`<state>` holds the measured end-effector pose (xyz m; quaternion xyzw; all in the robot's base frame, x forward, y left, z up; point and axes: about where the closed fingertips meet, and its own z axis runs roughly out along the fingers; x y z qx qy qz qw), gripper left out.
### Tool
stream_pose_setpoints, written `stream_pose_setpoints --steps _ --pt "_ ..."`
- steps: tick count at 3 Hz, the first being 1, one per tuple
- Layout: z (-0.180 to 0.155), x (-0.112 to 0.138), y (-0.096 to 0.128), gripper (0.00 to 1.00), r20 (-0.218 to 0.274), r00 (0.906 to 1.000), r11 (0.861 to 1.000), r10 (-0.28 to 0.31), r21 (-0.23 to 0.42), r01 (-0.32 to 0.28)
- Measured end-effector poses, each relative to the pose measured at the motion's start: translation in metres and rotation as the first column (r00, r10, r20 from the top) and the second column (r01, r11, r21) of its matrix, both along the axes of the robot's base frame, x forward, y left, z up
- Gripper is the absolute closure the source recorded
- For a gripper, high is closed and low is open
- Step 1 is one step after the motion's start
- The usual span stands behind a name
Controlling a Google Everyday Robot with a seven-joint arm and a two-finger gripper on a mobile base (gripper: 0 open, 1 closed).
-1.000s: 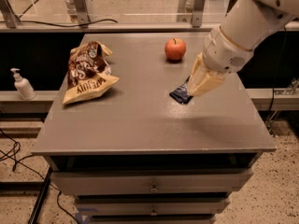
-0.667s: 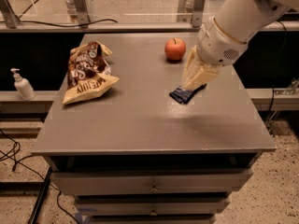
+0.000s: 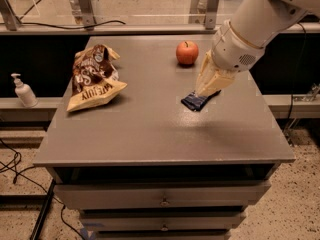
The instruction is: Move rxbar blueberry near brown chip bag
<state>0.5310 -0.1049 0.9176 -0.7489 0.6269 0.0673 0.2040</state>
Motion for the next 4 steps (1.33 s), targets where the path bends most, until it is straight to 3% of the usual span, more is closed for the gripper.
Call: stream_pose_setpoints --steps 1,2,3,4 --pt "0.0 0.0 0.001 0.36 0.003 1.0 1.0 0.001 0.0 -0.001" --pt "0.002 0.024 -0.012 0.13 0.053 0.9986 1.0 -0.01 0.014 0.009" --pt "-0.003 0.06 -0.021 0.0 0.083 0.9965 0.999 0.0 0.055 -0.004" --pt "-0.02 0.091 -0.023 0.0 0.076 0.9968 0.997 0.022 0.074 -0.028"
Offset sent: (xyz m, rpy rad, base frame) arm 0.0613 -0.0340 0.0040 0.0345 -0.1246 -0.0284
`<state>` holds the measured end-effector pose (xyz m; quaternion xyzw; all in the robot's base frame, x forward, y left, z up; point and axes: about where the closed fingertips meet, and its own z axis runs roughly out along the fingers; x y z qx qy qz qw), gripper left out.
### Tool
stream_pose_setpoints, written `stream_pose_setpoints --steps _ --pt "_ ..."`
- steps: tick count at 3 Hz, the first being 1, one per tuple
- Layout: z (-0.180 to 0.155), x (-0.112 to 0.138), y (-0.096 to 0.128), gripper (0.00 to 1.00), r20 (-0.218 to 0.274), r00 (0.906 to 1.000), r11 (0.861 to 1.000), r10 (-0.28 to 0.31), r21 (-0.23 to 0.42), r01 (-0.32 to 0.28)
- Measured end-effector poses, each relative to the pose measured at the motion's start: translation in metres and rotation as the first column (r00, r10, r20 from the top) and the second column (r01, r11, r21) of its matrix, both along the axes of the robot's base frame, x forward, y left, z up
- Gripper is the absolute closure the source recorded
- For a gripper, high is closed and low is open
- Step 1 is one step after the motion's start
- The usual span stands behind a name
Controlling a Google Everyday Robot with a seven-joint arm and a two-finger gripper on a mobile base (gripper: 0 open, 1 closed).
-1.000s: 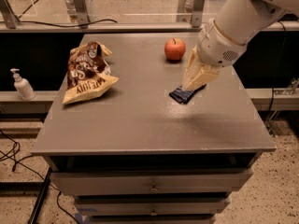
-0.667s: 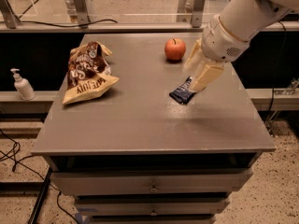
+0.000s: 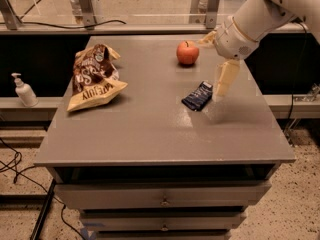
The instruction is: Move rxbar blueberry near brown chip bag
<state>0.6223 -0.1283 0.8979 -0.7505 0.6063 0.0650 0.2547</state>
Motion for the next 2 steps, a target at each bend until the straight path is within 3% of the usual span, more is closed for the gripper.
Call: stream_pose_setpoints --steps 2 --pt "-0.039 0.028 0.015 0.0 -0.054 0.9976 0.999 0.045 0.021 -0.044"
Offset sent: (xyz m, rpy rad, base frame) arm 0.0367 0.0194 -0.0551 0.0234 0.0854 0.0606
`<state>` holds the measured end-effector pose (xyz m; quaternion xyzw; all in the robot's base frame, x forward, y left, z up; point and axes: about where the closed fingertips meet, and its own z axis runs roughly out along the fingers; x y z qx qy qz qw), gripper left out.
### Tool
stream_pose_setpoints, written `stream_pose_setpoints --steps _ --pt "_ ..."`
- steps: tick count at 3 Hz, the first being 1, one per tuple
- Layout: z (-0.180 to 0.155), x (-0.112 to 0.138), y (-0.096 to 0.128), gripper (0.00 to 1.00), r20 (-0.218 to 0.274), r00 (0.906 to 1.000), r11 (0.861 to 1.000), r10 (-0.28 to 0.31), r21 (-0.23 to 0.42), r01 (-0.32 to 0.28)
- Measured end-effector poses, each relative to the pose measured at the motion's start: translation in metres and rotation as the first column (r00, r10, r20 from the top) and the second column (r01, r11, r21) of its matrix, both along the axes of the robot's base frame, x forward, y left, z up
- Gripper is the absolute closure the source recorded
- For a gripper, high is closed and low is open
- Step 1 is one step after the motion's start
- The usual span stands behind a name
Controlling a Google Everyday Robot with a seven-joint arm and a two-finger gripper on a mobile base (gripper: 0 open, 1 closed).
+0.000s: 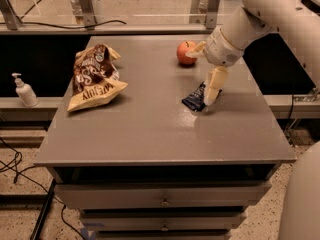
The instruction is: Move rxbar blueberry near brown chip bag
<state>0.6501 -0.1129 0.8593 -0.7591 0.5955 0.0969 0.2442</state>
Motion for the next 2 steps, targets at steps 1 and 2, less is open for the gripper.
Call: stream_pose_setpoints --steps 1,2 --pt "-0.015 -0.001 -0.001 0.18 -0.032 0.9995 1.0 0.0 0.004 0.0" --pt "-0.028 -0.009 -0.001 0.41 -0.068 0.9977 1.0 0.0 0.014 0.001"
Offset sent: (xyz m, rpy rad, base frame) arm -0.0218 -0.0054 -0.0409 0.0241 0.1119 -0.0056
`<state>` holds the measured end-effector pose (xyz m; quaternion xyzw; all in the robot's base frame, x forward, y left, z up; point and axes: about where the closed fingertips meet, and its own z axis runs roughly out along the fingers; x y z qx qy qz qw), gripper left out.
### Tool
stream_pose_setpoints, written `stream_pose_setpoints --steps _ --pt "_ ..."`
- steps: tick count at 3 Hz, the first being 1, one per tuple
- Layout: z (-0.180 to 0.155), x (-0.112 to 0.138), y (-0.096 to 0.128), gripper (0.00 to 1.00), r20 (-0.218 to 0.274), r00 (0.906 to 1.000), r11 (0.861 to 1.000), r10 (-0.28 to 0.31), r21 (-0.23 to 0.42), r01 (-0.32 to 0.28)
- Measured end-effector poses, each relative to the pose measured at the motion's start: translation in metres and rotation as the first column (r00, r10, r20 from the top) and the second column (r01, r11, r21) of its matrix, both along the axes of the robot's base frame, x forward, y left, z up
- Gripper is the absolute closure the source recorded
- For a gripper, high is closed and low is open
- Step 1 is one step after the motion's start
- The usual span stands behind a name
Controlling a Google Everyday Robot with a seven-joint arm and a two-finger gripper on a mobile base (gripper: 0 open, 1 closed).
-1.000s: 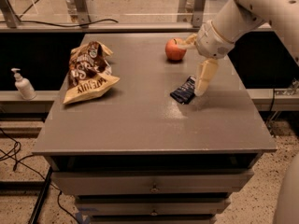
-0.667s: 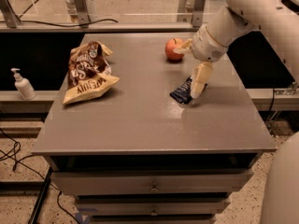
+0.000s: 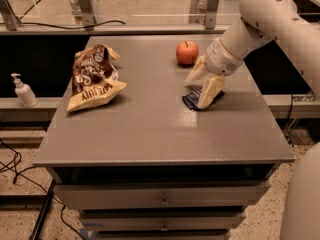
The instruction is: Move rxbar blueberry near brown chip bag
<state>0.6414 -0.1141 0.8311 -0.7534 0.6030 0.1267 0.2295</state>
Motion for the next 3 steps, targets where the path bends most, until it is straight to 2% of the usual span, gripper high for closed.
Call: stream_pose_setpoints --steps 2,3 --pt "0.001 -0.0041 0.0004 0.88 -0.012 0.9999 1.0 0.001 0.003 -0.001" --pt "0.004 -0.0125 -0.0003 1.0 -0.011 0.9999 1.0 0.002 0.015 -0.002"
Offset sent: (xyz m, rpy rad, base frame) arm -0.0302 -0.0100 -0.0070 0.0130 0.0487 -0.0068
